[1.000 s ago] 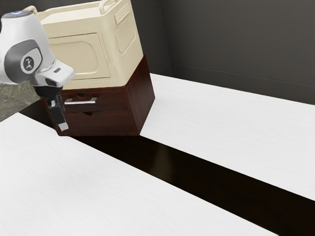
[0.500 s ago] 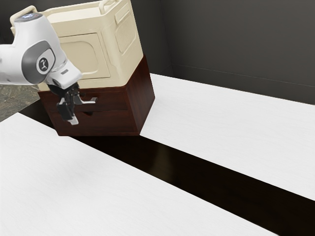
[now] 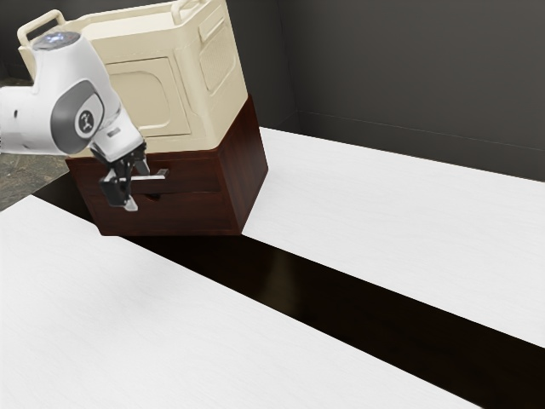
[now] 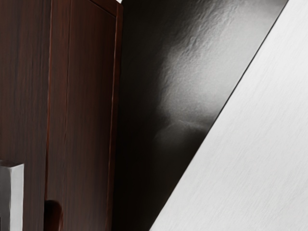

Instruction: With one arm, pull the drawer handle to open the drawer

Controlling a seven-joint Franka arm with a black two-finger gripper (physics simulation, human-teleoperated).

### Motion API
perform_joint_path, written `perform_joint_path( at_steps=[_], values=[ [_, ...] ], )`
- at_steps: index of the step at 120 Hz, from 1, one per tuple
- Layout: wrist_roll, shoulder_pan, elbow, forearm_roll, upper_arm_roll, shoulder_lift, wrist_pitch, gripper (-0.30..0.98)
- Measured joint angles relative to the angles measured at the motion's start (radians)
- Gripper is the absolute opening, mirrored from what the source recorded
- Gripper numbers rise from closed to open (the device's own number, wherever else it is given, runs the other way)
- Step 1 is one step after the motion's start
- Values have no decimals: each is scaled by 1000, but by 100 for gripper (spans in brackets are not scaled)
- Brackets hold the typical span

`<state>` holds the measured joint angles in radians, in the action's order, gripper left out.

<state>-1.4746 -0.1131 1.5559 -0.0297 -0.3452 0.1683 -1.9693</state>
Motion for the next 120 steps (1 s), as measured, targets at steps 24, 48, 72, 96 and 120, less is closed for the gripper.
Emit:
perform_joint_path(
  at_steps=[24, 48, 72, 96, 120],
  values=[
    [-40, -2, 0, -1, 0, 37, -64, 69],
    [-69, -11, 0, -1, 0, 51, -112, 69],
    [-94, -18, 0, 2, -2, 58, -139, 69],
    [-109, -17, 0, 6, -2, 58, -149, 58],
    [-115, -18, 6, 6, -1, 58, -155, 59]
  ],
)
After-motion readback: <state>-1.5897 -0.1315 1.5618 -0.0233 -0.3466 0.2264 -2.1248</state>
